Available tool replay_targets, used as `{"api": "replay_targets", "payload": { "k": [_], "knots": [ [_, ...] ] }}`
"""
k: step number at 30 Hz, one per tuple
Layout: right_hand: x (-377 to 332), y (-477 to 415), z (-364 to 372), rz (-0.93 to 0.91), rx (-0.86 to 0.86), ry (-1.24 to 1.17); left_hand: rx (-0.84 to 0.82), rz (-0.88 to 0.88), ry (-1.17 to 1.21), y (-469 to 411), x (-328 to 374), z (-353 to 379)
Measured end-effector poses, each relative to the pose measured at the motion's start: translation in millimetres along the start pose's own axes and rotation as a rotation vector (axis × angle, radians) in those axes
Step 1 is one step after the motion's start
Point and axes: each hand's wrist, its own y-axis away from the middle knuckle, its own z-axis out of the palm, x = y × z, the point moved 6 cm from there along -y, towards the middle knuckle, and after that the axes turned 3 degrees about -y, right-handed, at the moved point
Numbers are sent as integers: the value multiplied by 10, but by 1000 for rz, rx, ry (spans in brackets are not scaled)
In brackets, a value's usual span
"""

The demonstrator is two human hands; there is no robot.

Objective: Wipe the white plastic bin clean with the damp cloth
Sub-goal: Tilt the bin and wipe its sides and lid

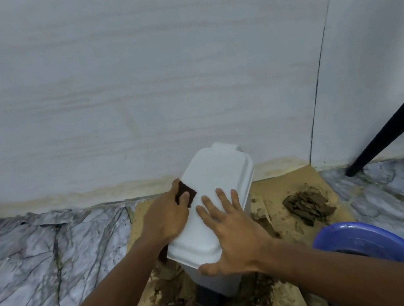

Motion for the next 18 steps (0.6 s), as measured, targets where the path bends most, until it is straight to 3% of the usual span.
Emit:
{"api": "replay_targets", "payload": {
  "k": [5,10,18],
  "knots": [
    [84,91,-62,-153,-50,-13,87,-92,65,459,-45,-51],
    [423,85,-178,-66,-94,-161,71,20,111,507,248,13],
    [318,-183,-46,3,-69,-159,-9,76,-7,137,167,8]
  ]
}}
